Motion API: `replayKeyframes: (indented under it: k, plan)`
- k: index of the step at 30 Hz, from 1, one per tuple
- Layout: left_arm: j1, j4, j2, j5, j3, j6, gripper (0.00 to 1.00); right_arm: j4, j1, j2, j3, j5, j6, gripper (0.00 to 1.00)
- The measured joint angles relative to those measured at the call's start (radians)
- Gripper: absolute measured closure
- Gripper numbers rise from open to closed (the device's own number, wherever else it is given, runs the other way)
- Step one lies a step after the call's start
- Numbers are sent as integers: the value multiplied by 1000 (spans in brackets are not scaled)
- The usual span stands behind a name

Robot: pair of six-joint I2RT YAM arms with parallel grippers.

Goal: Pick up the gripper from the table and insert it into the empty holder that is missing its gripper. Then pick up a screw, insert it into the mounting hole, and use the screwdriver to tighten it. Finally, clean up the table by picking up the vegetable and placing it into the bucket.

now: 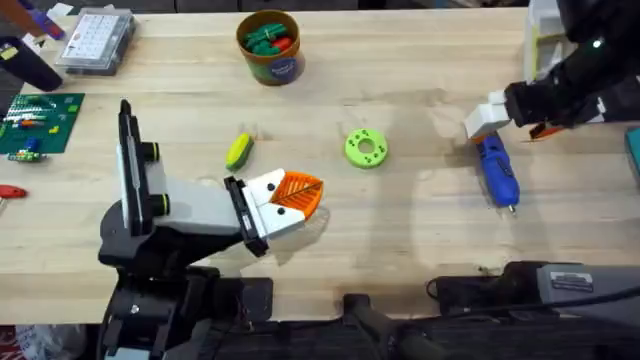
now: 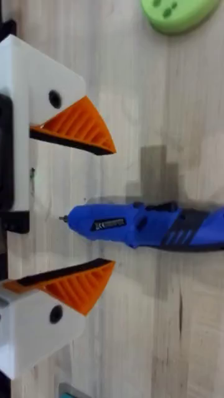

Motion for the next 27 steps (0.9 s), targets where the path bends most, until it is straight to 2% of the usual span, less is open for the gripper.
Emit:
replayKeyframes:
  k: [5,17,27]
  plan:
    - [0,0,0,0,0,0,996,55,-35,35,-34,5,-21,4]
    - [0,0,0,0,0,0,996,161,-42,208,-39,-5,-74,5]
    - [0,0,0,0,0,0,996,185,-90,305,-40,-42,-127,13]
